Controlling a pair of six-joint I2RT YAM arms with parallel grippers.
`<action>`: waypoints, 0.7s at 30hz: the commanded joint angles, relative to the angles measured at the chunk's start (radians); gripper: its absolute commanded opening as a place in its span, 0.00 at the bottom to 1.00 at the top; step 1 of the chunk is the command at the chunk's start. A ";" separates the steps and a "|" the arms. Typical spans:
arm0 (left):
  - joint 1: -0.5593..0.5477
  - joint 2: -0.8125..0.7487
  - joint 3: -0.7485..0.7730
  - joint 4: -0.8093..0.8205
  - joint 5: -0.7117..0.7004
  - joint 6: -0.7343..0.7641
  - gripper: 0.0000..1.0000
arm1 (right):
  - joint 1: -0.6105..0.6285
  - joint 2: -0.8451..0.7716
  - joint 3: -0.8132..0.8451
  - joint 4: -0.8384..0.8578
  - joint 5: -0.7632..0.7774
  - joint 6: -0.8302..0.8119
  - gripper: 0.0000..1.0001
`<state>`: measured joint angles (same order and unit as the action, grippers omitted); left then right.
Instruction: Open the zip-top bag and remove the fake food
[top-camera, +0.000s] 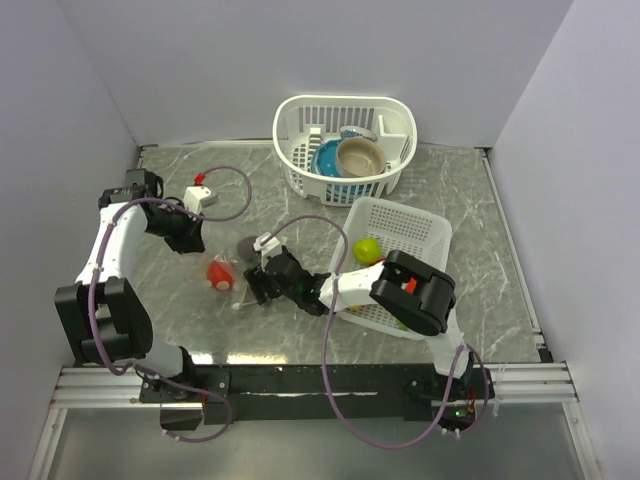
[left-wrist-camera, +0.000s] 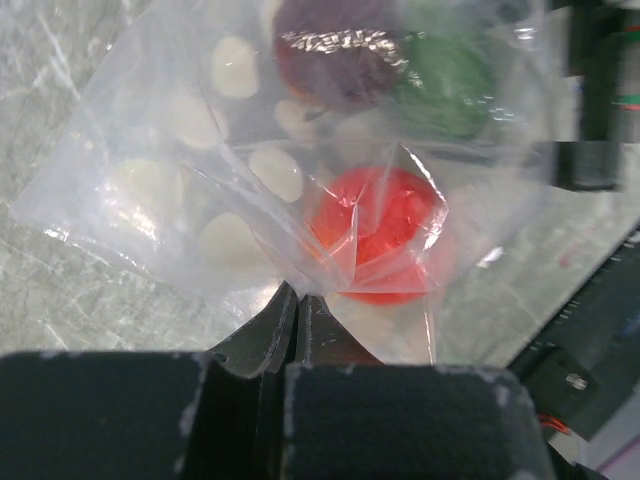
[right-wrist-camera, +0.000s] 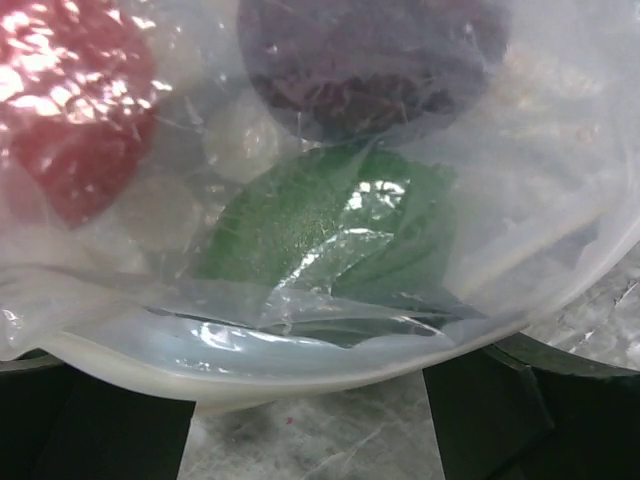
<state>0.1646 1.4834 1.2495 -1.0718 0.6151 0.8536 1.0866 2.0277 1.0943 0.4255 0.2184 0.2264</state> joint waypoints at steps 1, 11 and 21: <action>-0.002 -0.018 0.073 -0.128 0.074 0.036 0.02 | -0.007 -0.043 -0.053 0.082 -0.002 0.024 0.76; -0.046 -0.061 -0.085 0.127 -0.156 -0.070 0.01 | 0.004 -0.296 -0.121 -0.174 0.032 0.097 0.65; -0.102 -0.084 -0.161 0.230 -0.313 -0.071 0.01 | 0.002 -0.619 -0.278 -0.313 0.056 0.119 0.68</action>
<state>0.0891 1.4349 1.0477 -0.8948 0.3431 0.7982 1.0866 1.4990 0.8551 0.1860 0.2260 0.3214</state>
